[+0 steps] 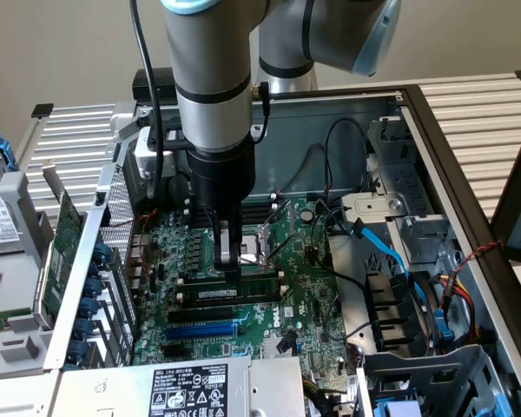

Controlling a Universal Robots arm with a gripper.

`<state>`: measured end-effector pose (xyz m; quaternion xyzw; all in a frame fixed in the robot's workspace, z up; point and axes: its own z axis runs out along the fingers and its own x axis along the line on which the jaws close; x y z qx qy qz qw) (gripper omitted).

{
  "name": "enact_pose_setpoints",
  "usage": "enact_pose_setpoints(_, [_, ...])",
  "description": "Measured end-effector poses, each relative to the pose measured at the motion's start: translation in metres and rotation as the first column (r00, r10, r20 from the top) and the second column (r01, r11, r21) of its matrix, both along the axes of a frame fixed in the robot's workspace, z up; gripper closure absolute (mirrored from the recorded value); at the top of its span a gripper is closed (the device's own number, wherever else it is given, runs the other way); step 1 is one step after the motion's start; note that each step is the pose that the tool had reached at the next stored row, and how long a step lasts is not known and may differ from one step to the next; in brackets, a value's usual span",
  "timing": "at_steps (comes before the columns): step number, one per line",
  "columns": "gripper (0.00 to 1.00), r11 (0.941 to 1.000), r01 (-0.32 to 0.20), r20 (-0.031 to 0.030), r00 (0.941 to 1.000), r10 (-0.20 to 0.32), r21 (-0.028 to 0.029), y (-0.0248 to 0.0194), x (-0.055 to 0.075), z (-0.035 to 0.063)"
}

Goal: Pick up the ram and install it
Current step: 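Press down the ram until it locks into place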

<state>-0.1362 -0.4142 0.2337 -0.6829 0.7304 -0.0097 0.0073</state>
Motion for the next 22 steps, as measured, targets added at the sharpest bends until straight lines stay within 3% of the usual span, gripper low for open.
enact_pose_setpoints(12, [0.89, 1.0000, 0.004, 0.0000, 1.0000, -0.004, -0.0036, -0.0002, -0.0004, -0.0034])
enact_pose_setpoints(22, [0.89, 1.0000, 0.004, 0.0002, 1.0000, -0.004, -0.0031, -0.0011, -0.0004, -0.0039])
